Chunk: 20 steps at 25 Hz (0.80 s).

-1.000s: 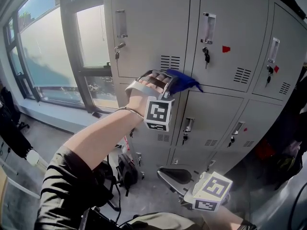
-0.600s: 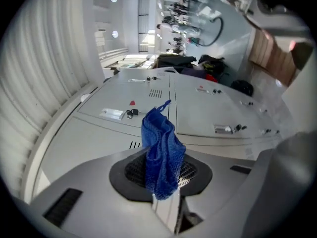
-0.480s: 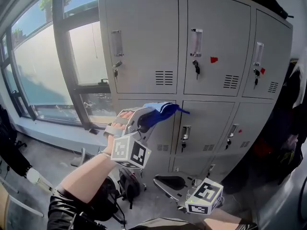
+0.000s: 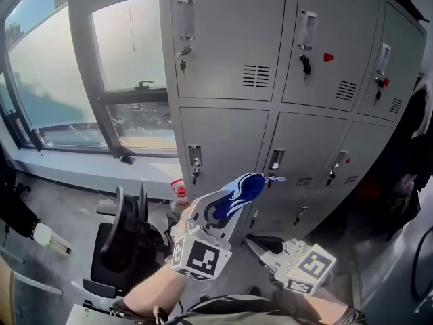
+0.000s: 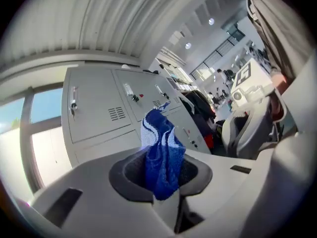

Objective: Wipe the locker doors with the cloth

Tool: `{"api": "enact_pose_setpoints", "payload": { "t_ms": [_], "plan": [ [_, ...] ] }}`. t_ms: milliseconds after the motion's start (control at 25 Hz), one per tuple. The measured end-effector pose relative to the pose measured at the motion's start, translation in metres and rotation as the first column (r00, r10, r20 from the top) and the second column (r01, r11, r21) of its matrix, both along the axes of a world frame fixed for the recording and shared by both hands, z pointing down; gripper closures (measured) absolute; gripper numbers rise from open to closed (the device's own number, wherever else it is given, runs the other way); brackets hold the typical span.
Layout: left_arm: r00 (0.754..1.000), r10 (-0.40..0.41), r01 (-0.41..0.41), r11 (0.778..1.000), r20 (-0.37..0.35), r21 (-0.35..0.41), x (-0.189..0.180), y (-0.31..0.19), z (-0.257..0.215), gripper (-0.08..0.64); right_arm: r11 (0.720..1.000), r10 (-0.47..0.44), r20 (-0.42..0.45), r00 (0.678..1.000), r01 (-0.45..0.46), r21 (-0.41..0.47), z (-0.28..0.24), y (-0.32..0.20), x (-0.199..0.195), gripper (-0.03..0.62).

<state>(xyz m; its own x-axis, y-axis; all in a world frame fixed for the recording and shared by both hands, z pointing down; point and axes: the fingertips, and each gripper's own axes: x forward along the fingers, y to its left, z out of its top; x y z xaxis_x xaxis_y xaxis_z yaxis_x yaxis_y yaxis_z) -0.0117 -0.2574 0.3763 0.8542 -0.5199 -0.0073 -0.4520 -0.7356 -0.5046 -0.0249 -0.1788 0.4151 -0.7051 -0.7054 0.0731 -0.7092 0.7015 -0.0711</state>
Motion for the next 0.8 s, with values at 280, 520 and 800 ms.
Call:
{"api": "enact_pose_setpoints", "payload": {
  "t_ms": [280,520,800],
  "plan": [
    [0.965,0.092,-0.162,0.946,-0.247,-0.280,-0.006,0.048,0.034,0.469,0.999,0.054,-0.023,0.998,-0.054,0.000,0.028,0.016,0.022,0.586],
    [0.929,0.042,-0.192,0.903,-0.367,-0.385,0.012,0.081,0.032,0.468,1.000,0.015,-0.012,1.000,-0.015,0.022,0.033,0.027,0.056,0.586],
    [0.939,0.014,-0.157,0.907,-0.345,-0.391,0.040,0.097,0.044,0.468,1.000,-0.005,0.020,1.000,0.004,0.022,0.034,0.037,0.086,0.586]
  ]
}}
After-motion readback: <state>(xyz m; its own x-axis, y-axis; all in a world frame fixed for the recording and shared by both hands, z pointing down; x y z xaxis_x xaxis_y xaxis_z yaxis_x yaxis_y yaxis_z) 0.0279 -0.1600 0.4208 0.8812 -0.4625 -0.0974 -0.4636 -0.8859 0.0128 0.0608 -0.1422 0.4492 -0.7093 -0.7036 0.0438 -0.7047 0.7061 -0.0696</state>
